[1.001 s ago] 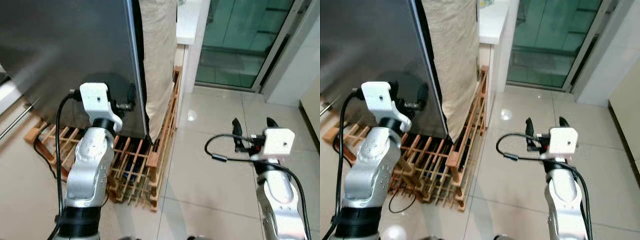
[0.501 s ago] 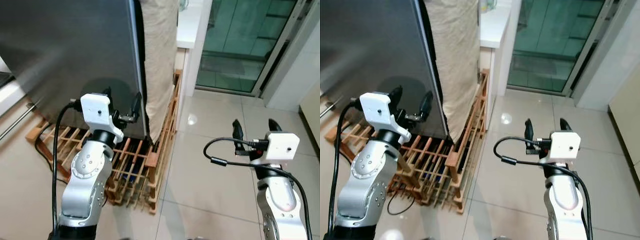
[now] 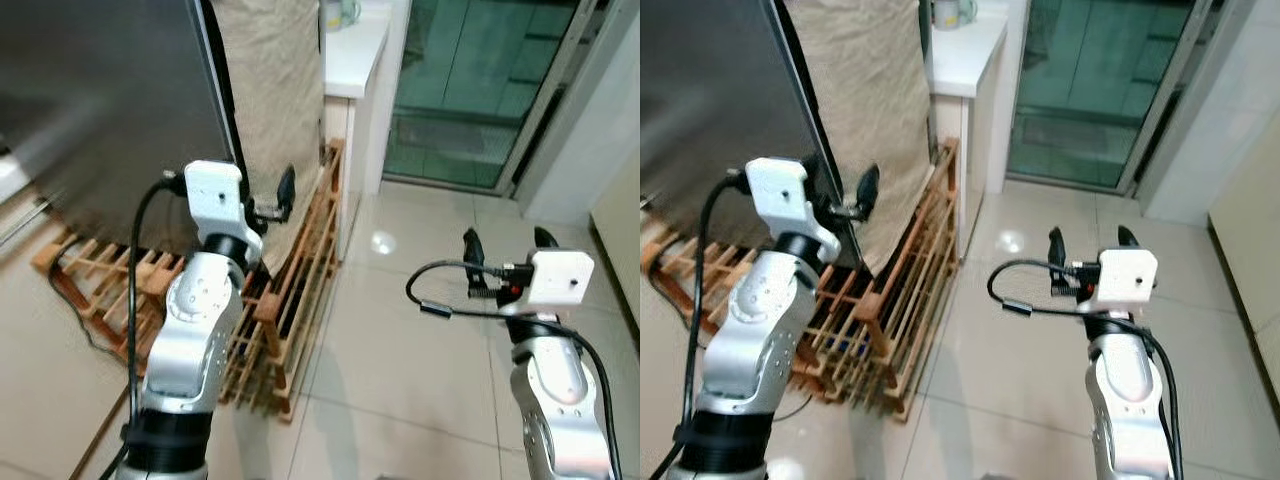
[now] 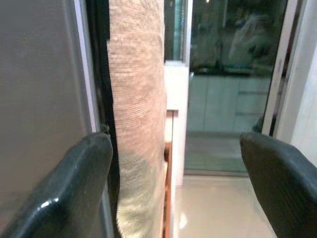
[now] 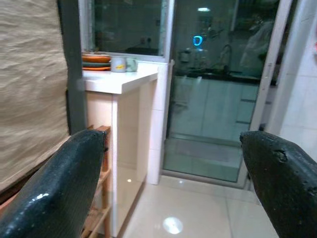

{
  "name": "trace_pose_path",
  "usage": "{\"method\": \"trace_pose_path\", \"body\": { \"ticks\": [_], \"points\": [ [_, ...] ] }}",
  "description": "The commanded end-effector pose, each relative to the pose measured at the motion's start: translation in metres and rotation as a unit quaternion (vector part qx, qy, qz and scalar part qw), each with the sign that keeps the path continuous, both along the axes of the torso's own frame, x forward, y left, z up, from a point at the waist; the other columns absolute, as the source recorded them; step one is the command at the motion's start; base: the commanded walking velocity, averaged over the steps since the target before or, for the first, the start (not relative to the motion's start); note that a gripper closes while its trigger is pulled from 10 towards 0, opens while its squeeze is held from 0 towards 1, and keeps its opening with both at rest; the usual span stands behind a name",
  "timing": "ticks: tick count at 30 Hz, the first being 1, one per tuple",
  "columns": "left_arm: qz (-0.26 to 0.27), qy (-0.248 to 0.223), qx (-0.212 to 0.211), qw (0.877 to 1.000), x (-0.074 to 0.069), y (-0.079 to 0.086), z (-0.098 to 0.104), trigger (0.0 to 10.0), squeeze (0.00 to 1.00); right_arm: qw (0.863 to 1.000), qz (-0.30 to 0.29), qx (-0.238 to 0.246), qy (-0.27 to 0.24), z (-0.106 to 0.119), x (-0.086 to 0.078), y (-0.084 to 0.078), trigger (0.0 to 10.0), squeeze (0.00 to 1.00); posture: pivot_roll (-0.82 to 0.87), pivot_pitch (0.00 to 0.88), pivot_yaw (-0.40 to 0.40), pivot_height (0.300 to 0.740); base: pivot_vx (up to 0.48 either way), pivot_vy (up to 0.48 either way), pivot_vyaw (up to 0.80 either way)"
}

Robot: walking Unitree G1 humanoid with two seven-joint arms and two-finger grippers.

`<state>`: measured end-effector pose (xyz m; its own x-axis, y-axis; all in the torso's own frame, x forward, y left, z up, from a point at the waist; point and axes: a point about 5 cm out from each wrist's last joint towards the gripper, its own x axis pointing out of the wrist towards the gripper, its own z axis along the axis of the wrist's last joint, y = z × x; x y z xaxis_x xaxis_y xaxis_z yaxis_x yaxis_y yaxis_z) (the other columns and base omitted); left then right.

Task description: Restocking fridge

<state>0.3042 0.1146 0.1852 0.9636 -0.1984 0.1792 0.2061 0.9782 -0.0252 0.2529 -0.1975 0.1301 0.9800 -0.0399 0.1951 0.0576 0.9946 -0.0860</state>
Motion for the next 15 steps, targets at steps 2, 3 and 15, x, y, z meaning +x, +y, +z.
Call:
{"method": "trace_pose_path", "body": {
  "ticks": [2,3,15],
  "points": [
    [0.015,0.010,-0.004,1.000,0.013,0.000,0.004,10.0,0.00,1.000,0.003,0.007,0.007,-0.003,0.002,0.002,10.0,0.00,-0.07,0.000,0.041,0.727,0.000,0.000,0.00],
    [0.015,0.010,-0.004,1.000,0.013,0.000,0.004,10.0,0.00,1.000,0.003,0.007,0.007,-0.003,0.002,0.002,10.0,0.00,-0.07,0.000,0.041,0.727,0.000,0.000,0.00],
    [-0.003,0.034,-0.055,0.998,0.031,-0.014,0.006,10.0,0.00,1.000,0.005,0.006,0.017,-0.008,0.002,0.002,10.0,0.00,-0.09,0.000,0.052,0.727,0.000,0.000,0.00]
  ]
}}
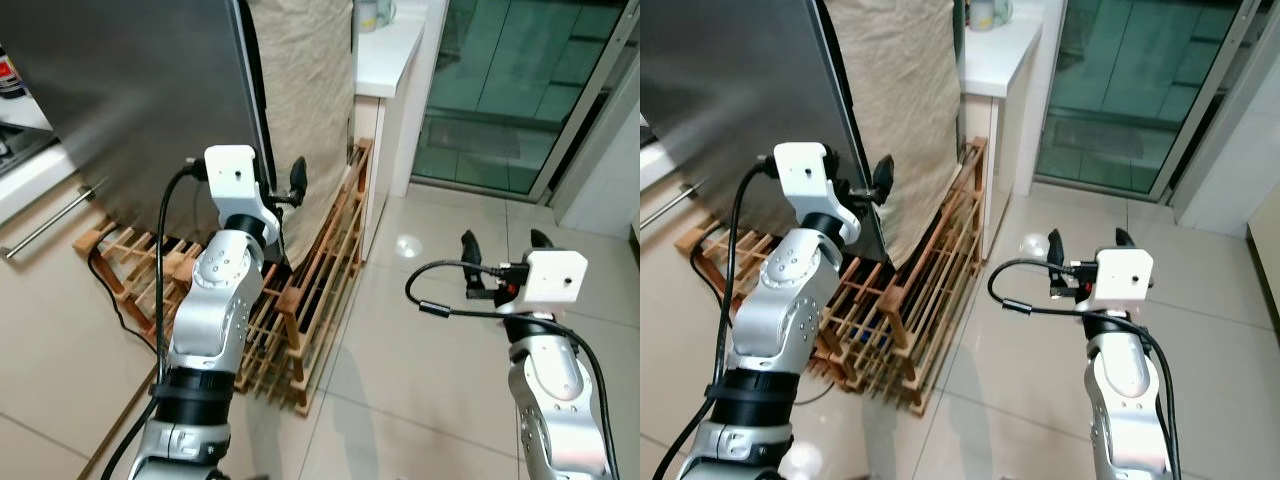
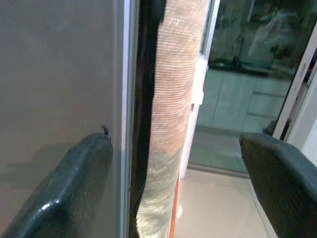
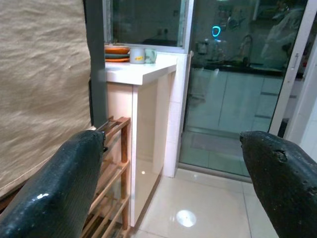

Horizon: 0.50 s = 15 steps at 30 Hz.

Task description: Restocking fridge

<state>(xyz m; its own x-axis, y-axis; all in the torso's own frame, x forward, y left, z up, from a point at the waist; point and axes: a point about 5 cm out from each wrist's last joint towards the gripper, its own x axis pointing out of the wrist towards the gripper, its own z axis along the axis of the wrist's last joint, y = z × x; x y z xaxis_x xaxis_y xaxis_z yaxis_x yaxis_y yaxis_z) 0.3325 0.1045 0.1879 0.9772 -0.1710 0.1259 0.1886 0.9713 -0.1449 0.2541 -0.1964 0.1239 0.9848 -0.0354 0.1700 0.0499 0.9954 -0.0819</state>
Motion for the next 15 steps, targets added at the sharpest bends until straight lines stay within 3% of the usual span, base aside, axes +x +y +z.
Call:
{"method": "trace_pose_path", "body": {
  "ticks": [1,15],
  "points": [
    [-0.011,-0.004,-0.002,1.000,0.004,-0.005,0.003,10.0,0.00,1.000,0.002,0.003,0.004,-0.002,0.001,0.001,10.0,0.00,-0.09,0.000,0.052,0.727,0.000,0.000,0.00],
    [-0.048,0.016,-0.028,0.998,0.016,-0.025,0.001,10.0,0.00,1.000,0.000,-0.001,0.009,-0.006,-0.001,0.000,10.0,0.00,-0.11,0.000,0.066,0.727,0.000,0.000,0.00]
  ]
}}
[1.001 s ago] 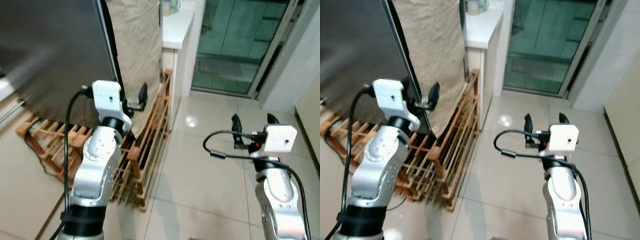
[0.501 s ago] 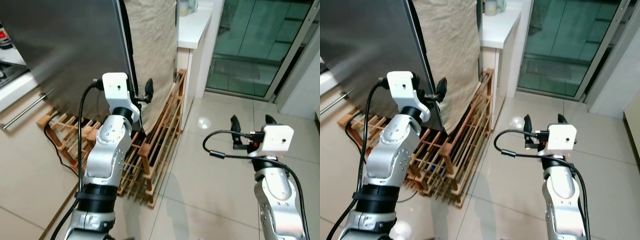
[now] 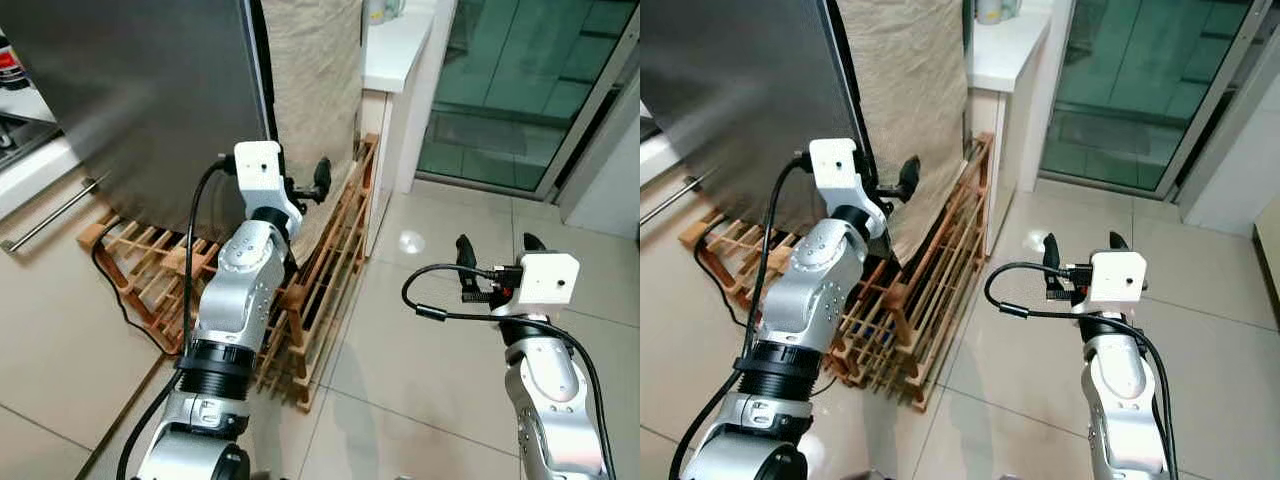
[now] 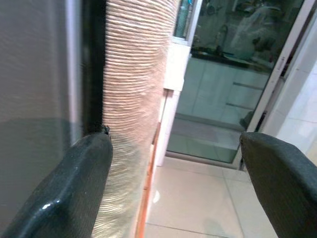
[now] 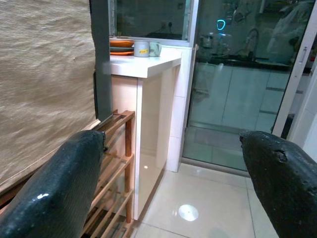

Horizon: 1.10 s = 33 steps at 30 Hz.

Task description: Restocking fridge

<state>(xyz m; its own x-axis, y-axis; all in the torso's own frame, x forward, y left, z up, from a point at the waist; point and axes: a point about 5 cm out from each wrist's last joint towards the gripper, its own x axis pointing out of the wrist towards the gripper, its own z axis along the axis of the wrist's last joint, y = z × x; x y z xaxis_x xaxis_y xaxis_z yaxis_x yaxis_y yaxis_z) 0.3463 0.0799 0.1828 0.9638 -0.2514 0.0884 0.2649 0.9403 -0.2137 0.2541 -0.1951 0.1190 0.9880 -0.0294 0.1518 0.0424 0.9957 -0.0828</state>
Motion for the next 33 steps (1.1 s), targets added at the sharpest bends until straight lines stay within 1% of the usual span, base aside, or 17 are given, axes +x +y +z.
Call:
{"method": "trace_pose_path", "body": {
  "ticks": [1,8,13,16,18,22,27,33],
  "points": [
    [-0.004,-0.009,0.000,1.000,0.003,-0.002,0.006,10.0,0.00,1.000,-0.003,-0.001,0.000,-0.001,-0.002,-0.001,10.0,0.00,-0.11,0.000,0.066,0.727,0.000,0.000,0.00],
    [0.007,-0.008,-0.015,1.000,0.011,-0.002,0.009,10.0,0.00,1.000,-0.004,0.000,0.001,-0.001,-0.002,-0.001,10.0,0.00,-0.11,0.000,0.072,0.727,0.000,0.000,0.00],
    [0.018,-0.006,-0.026,0.999,0.014,0.003,0.012,10.0,0.00,1.000,-0.008,0.000,0.001,-0.002,-0.003,-0.002,10.0,0.00,-0.12,0.000,0.075,0.727,0.000,0.000,0.00],
    [0.035,0.000,-0.037,0.999,0.014,0.008,0.011,10.0,0.00,1.000,-0.009,0.000,0.003,-0.003,-0.004,-0.003,10.0,0.00,-0.12,0.000,0.075,0.727,0.000,0.000,0.00],
    [0.039,0.001,-0.043,0.998,0.014,0.011,0.012,10.0,0.00,1.000,-0.010,-0.001,0.004,-0.003,-0.005,-0.003,10.0,0.00,-0.12,0.000,0.075,0.727,0.000,0.000,0.00],
    [0.041,0.000,-0.043,0.998,0.010,0.017,0.012,10.0,0.00,1.000,-0.010,-0.001,0.006,-0.004,-0.005,-0.004,10.0,0.00,-0.11,0.000,0.068,0.727,0.000,0.000,0.00],
    [0.040,0.004,-0.042,0.998,0.008,0.017,0.009,10.0,0.00,1.000,-0.007,-0.002,0.009,-0.006,-0.004,-0.003,10.0,0.00,-0.11,0.000,0.064,0.727,0.000,0.000,0.00],
    [0.044,0.000,-0.046,0.998,0.005,0.020,0.013,10.0,0.00,1.000,-0.006,-0.002,0.009,-0.005,-0.005,-0.004,10.0,0.00,-0.11,0.000,0.061,0.727,0.000,0.000,0.00]
  ]
}}
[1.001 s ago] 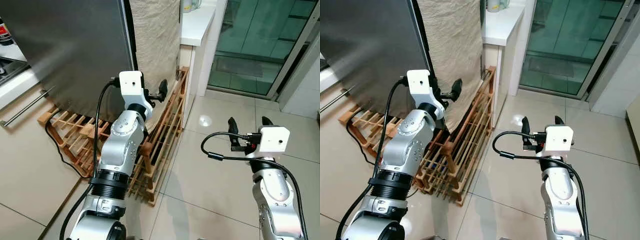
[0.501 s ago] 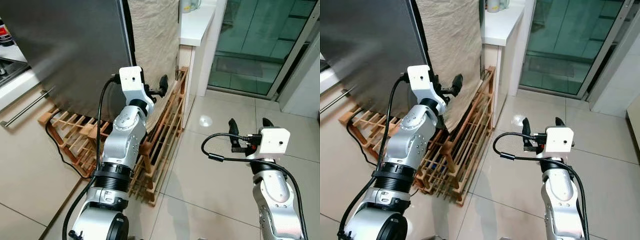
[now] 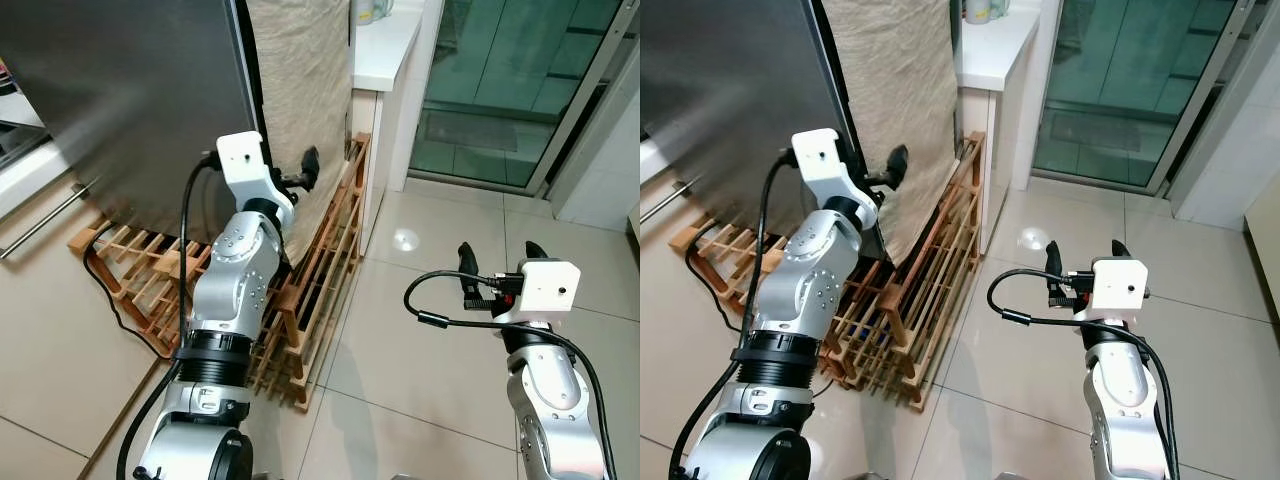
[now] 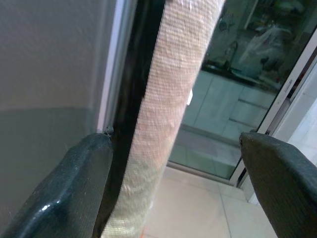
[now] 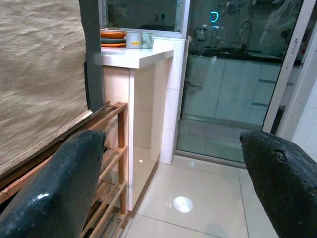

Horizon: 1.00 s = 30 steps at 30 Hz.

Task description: Restocking fridge

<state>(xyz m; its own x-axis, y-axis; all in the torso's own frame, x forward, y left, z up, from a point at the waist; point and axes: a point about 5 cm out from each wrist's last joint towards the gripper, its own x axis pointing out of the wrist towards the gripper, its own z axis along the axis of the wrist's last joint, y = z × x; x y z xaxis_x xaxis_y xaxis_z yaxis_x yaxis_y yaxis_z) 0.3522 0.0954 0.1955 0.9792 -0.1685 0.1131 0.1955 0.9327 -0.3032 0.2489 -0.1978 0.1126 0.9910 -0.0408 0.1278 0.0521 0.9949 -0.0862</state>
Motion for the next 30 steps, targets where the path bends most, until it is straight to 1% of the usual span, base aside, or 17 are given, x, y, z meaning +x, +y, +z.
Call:
{"method": "trace_pose_path", "body": {
  "ticks": [1,5,11,13,16,17,18,24,30],
  "points": [
    [0.005,0.003,0.003,1.000,-0.003,0.005,0.000,10.0,0.00,1.000,0.000,-0.002,-0.003,0.001,0.000,-0.001,10.0,0.00,-0.11,0.000,0.061,0.727,0.000,0.000,0.00],
    [0.000,0.012,0.005,1.000,-0.008,0.006,-0.005,10.0,0.00,1.000,0.000,-0.002,0.000,0.000,0.000,-0.003,10.0,0.00,-0.11,0.000,0.056,0.727,0.000,0.000,0.00],
    [-0.001,0.013,0.000,1.000,-0.006,0.002,-0.005,10.0,0.00,1.000,0.002,-0.001,0.000,0.000,0.002,-0.001,10.0,0.00,-0.11,0.000,0.052,0.727,0.000,0.000,0.00],
    [-0.007,0.012,0.000,1.000,-0.003,-0.003,-0.004,10.0,0.00,1.000,0.003,-0.002,-0.001,0.001,0.002,-0.001,10.0,0.00,-0.11,0.000,0.051,0.727,0.000,0.000,0.00],
    [-0.010,0.013,-0.001,1.000,-0.001,-0.006,-0.004,10.0,0.00,1.000,0.003,-0.002,-0.001,0.001,0.002,-0.001,10.0,0.00,-0.11,0.000,0.051,0.727,0.000,0.000,0.00],
    [-0.016,0.012,-0.006,1.000,0.002,-0.012,-0.001,10.0,0.00,1.000,0.001,-0.003,-0.003,0.002,0.002,-0.003,10.0,0.00,-0.12,0.000,0.053,0.727,0.000,0.000,0.00],
    [-0.018,0.011,-0.009,1.000,0.004,-0.014,0.000,10.0,0.00,1.000,0.000,-0.003,-0.003,0.002,0.002,-0.003,10.0,0.00,-0.12,0.000,0.053,0.727,0.000,0.000,0.00],
    [-0.021,0.008,-0.014,1.000,0.009,-0.019,0.004,10.0,0.00,1.000,-0.002,-0.003,-0.004,0.002,0.002,-0.003,10.0,0.00,-0.13,0.000,0.058,0.727,0.000,0.000,0.00],
    [-0.001,0.016,-0.018,1.000,0.017,-0.016,0.004,10.0,0.00,1.000,-0.003,-0.004,-0.003,0.002,0.002,-0.003,10.0,0.00,-0.13,0.000,0.062,0.727,0.000,0.000,0.00]
  ]
}}
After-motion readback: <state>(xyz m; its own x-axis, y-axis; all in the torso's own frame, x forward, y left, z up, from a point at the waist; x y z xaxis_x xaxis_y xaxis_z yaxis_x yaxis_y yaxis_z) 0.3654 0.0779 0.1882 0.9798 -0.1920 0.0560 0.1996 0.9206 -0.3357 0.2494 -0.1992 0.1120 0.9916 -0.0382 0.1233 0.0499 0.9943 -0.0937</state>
